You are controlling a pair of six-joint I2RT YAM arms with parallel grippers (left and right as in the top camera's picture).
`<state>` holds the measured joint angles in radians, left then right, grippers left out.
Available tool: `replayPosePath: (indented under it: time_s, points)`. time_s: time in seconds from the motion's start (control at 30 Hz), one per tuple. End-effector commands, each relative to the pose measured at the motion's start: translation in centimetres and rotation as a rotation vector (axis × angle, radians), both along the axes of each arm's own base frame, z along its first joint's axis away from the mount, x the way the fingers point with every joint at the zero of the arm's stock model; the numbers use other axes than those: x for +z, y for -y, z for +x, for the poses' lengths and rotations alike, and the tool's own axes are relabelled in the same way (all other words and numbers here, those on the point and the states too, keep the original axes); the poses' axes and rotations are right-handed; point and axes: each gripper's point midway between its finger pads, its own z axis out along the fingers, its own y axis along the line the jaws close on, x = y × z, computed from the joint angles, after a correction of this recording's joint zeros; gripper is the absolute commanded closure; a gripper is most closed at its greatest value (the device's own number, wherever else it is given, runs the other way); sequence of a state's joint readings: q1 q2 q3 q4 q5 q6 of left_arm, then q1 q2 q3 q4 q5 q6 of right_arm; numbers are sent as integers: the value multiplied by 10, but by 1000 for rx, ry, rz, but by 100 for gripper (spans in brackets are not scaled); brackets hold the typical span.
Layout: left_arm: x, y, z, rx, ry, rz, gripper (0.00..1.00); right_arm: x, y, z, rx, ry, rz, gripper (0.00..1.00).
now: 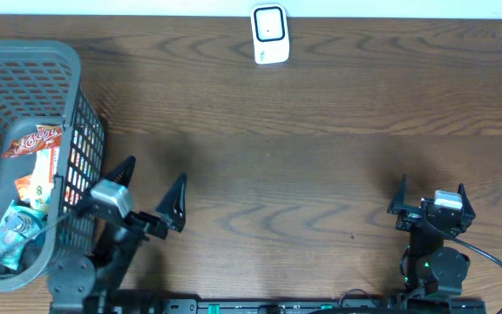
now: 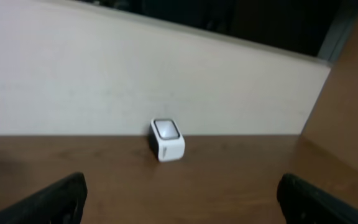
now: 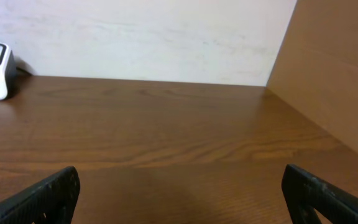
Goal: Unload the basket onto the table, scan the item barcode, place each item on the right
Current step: 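Reach the left gripper into the grey basket toward the teal bottle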
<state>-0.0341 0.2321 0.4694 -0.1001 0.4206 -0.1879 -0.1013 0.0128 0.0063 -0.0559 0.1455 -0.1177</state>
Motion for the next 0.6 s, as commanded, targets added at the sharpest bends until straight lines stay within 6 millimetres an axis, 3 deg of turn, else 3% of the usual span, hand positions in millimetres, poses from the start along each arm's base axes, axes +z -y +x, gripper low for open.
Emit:
replayPosePath:
  time_s: [0.0, 0.13, 0.2, 0.4, 0.47, 0.57]
  points:
    - [45, 1, 6, -10, -30, -11, 2, -1, -3, 1, 15, -6, -9, 1]
    - [81, 8, 11, -50, -132, -2, 2, -1, -3, 1, 15, -6, -9, 1]
    - [88, 16, 11, -103, -185, -4, 2, -1, -3, 1, 15, -6, -9, 1]
    - [55, 17, 22, -104, -371, -18, 2, -1, -3, 1, 15, -6, -9, 1]
    - [57, 14, 29, -79, -390, -58, 2, -1, -3, 1, 15, -6, -9, 1]
    - [71, -8, 42, 68, -397, -117, 2, -1, -3, 1, 15, -6, -9, 1]
